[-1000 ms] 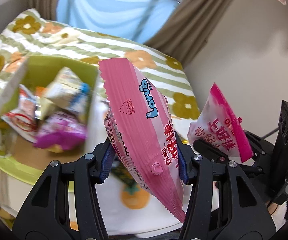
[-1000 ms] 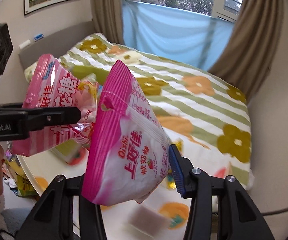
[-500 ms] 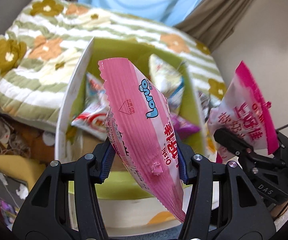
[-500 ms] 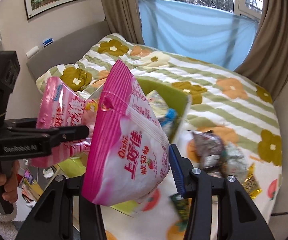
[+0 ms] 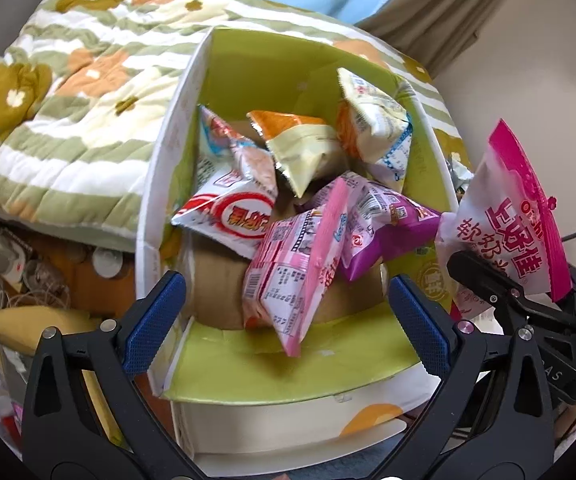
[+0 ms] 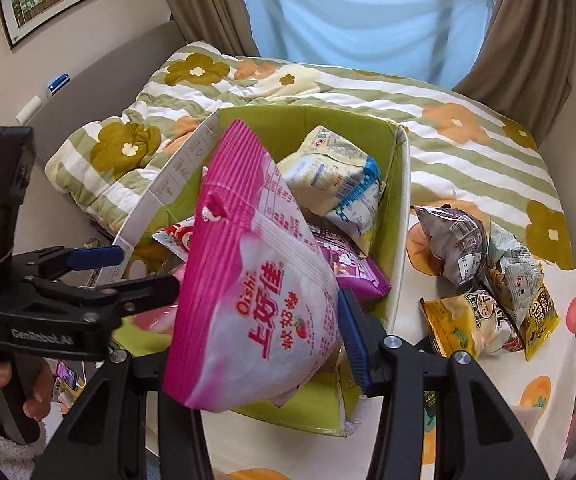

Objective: Organize snacks
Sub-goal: 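Carry both pink bags over the green box and open both tools to drop them, then withdraw both tools from the box and reach toward the remaining snack pile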

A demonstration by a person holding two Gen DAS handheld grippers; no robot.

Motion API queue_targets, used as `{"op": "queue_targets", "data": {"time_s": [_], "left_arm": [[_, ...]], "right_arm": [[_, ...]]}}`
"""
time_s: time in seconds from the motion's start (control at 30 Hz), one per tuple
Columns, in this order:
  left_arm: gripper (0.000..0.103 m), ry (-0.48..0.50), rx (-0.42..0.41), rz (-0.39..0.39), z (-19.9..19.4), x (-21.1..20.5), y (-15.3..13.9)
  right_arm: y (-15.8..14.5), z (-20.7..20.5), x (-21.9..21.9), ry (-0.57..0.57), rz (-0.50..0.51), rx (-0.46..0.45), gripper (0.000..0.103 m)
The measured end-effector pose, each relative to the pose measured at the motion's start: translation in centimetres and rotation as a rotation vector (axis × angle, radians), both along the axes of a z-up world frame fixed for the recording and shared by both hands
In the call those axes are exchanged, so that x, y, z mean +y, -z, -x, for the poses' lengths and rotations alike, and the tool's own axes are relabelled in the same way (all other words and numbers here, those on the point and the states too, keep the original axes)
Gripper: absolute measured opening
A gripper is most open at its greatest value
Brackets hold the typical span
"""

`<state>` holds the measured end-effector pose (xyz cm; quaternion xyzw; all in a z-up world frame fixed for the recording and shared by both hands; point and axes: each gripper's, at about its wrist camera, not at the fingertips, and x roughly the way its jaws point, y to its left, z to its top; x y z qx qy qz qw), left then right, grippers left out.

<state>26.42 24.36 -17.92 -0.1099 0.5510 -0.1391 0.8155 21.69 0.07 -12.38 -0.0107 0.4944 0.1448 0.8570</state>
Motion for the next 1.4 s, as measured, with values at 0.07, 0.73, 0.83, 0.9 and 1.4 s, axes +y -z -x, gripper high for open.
{"op": "queue_targets", "data": {"time_s": [0.07, 0.73, 0.83, 0.9, 1.4], "left_arm": [[0.101, -0.020, 0.003, 0.006, 0.1, 0.5, -0.2], [0.101, -0.081, -0.004, -0.012, 0.5, 1.6, -0.8], [0.101, -0.072, -0.012, -0.006, 0.7, 1.4, -1.0], [0.101, -0.065, -0.027, -0.012, 1.0, 1.2, -1.5], [0.101, 0.035, -0.182, 0.032, 3.8, -0.9, -6.4]], "right_arm": [[0.1, 0.1, -0.2, -0.015, -0.016, -0.010, 0.044], [1.2, 0.6, -0.4, -0.243, -0.071, -0.098, 0.102], [1.2, 1.0, -0.8, -0.218, -0.072, -0.093, 0.102], [1.2, 1.2, -0.9, -0.209, -0.076, -0.090, 0.102], [-3.7, 5.7, -3.6, -0.021, -0.139, -0.179, 0.102]]}}
